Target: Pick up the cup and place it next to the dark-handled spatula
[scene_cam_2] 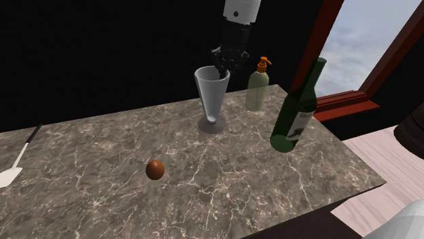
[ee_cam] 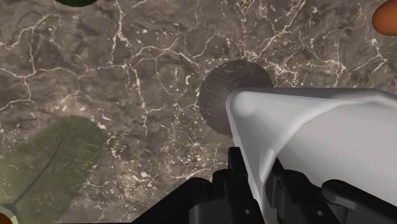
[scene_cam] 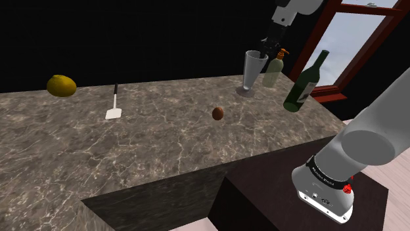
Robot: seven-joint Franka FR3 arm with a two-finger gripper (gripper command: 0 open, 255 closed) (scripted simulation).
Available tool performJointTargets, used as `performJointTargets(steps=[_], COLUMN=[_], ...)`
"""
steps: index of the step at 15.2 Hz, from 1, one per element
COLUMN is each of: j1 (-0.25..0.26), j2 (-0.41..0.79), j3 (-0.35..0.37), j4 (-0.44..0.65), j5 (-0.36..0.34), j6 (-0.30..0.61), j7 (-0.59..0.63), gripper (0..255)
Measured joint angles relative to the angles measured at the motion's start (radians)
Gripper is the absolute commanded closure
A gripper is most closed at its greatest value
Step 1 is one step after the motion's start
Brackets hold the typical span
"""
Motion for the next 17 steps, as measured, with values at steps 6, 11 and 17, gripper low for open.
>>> performJointTargets(steps=[6, 11, 17], j1=[-0.001, -0.001, 0.0], j2=[-0.02, -0.036, -0.038], j3=[-0.001, -0.001, 0.001], j4=[0.055, 0.107, 0.184], j5=[-0.014, -0.024, -0.027], j6=[-0.072, -0.137, -0.214], j7=[0.017, 0.032, 0.049], gripper=[255, 255, 255])
